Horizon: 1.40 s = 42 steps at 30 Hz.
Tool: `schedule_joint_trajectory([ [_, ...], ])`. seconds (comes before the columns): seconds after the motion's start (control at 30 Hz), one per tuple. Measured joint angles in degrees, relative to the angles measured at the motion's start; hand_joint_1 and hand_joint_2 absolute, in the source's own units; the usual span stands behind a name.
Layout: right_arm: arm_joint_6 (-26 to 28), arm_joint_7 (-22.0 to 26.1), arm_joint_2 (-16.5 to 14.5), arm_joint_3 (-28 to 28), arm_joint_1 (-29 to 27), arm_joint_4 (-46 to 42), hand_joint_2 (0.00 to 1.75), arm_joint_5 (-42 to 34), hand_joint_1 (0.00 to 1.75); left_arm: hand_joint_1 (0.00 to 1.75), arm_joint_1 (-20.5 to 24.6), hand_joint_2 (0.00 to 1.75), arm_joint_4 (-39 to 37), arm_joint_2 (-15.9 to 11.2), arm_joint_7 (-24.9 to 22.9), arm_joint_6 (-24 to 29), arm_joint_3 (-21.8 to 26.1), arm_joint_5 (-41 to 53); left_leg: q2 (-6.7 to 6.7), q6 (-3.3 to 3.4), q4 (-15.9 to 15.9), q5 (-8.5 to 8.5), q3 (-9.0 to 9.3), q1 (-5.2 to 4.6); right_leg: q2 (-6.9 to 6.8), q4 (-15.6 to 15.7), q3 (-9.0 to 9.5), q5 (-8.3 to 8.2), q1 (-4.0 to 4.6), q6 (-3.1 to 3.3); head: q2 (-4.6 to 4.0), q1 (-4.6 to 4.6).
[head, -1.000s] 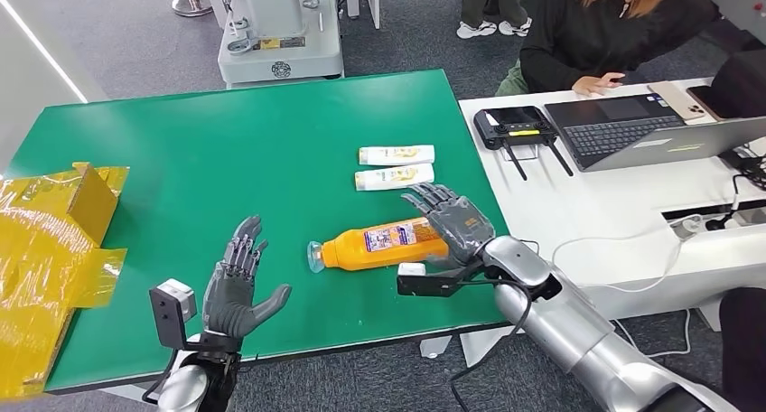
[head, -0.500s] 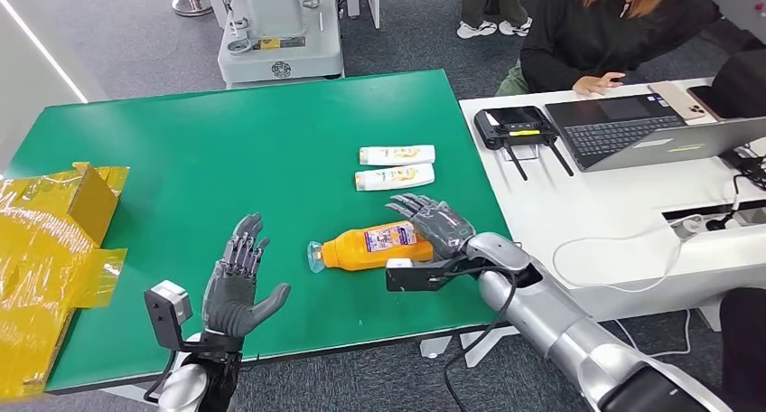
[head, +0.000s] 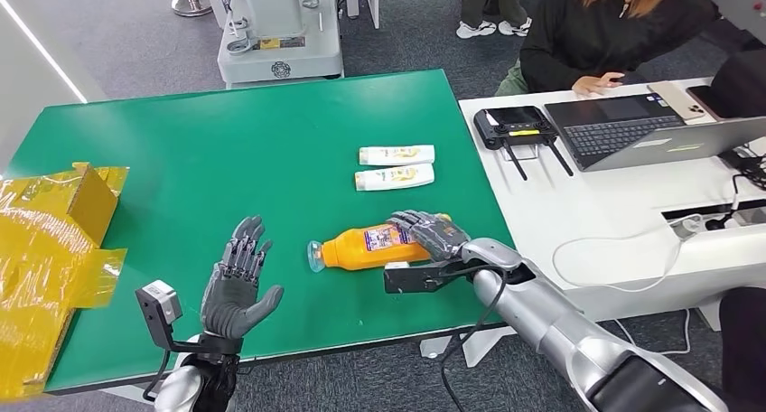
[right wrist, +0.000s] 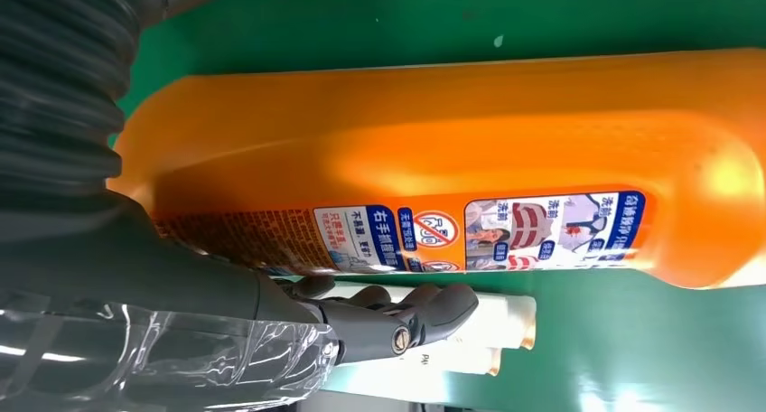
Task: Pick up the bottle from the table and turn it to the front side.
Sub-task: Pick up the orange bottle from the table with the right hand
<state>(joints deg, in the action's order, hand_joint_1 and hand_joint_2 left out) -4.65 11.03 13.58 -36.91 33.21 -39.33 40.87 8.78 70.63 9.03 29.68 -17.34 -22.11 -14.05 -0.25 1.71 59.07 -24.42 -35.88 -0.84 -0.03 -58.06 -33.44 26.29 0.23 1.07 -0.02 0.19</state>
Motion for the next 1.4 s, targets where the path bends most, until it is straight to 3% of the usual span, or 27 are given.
schedule_joint_trajectory([
  [0.43, -1.2, -0.8, -0.5, -3.1, 2.3, 3.6, 1.75, 2.0, 0.00, 0.00, 0.3, 1.75, -1.2, 0.0, -1.5, -2.7, 1.9, -3.8, 0.04, 0.00, 0.0, 0.00, 0.14, 0.00, 0.03, 0.0, 0.12, 0.00, 0.00, 0.00, -0.01, 0.00],
  [0.47, -1.2, -0.8, -0.5, -3.4, 2.5, 3.7, 1.75, 2.4, 0.13, 0.00, 0.3, 1.75, -1.2, 0.0, -1.6, -2.8, 2.1, -4.0, 0.04, 0.00, 0.0, 0.00, 0.15, 0.00, 0.03, 0.0, 0.13, 0.00, 0.00, 0.00, 0.00, 0.01],
  [0.57, -1.4, -0.8, -0.6, -4.4, 3.0, 4.2, 1.75, 3.1, 0.93, 0.00, 0.3, 1.75, -1.2, 0.0, -1.9, -3.0, 2.5, -4.4, 0.05, 0.00, 0.0, 0.00, 0.20, 0.00, 0.04, 0.0, 0.17, 0.00, 0.00, 0.00, 0.00, 0.00],
  [0.6, -1.5, -0.8, -0.6, -4.7, 3.2, 4.3, 1.75, 3.3, 1.06, 0.00, 0.2, 1.75, -1.2, 0.0, -2.0, -3.0, 2.6, -4.5, 0.06, 0.00, 0.0, 0.00, 0.21, 0.00, 0.04, 0.0, 0.18, 0.00, 0.00, 0.00, 0.00, 0.00],
  [0.8, -2.3, -0.5, -0.6, -5.8, 4.4, 4.9, 1.75, 3.7, 0.91, 0.00, -0.1, 1.75, -1.2, 0.1, -2.6, -3.9, 3.2, -5.5, 0.07, 0.00, 0.0, 0.01, 0.25, 0.01, 0.06, 0.0, 0.21, -0.01, 0.00, 0.00, 0.00, 0.00],
  [1.1, -1.1, -0.2, -0.4, -7.3, 4.6, 4.7, 1.75, 4.3, 1.66, 0.00, -0.2, 1.75, -1.3, 0.1, -2.8, -4.9, 3.9, -6.1, 0.19, 0.00, 0.0, 0.00, 0.29, 0.02, 0.18, 0.0, 0.20, -0.01, 0.00, 0.01, 0.00, -0.01],
  [1.2, -0.6, 0.0, -0.4, -7.8, 4.6, 4.5, 1.75, 4.9, 1.75, 0.00, -0.2, 1.75, -1.3, 0.1, -2.7, -4.7, 4.0, -6.1, 0.23, 0.00, 0.0, 0.00, 0.30, 0.02, 0.21, 0.0, 0.20, -0.01, 0.01, 0.01, 0.00, -0.01],
  [1.4, 2.5, 1.4, -0.3, -8.2, 4.0, 4.3, 1.75, 4.1, 1.75, 0.00, -0.3, 1.75, -1.3, 0.1, -2.6, -4.4, 4.0, -6.1, 0.22, 0.00, 0.0, 0.00, 0.30, 0.01, 0.21, 0.0, 0.20, -0.01, 0.01, 0.01, 0.00, -0.01],
])
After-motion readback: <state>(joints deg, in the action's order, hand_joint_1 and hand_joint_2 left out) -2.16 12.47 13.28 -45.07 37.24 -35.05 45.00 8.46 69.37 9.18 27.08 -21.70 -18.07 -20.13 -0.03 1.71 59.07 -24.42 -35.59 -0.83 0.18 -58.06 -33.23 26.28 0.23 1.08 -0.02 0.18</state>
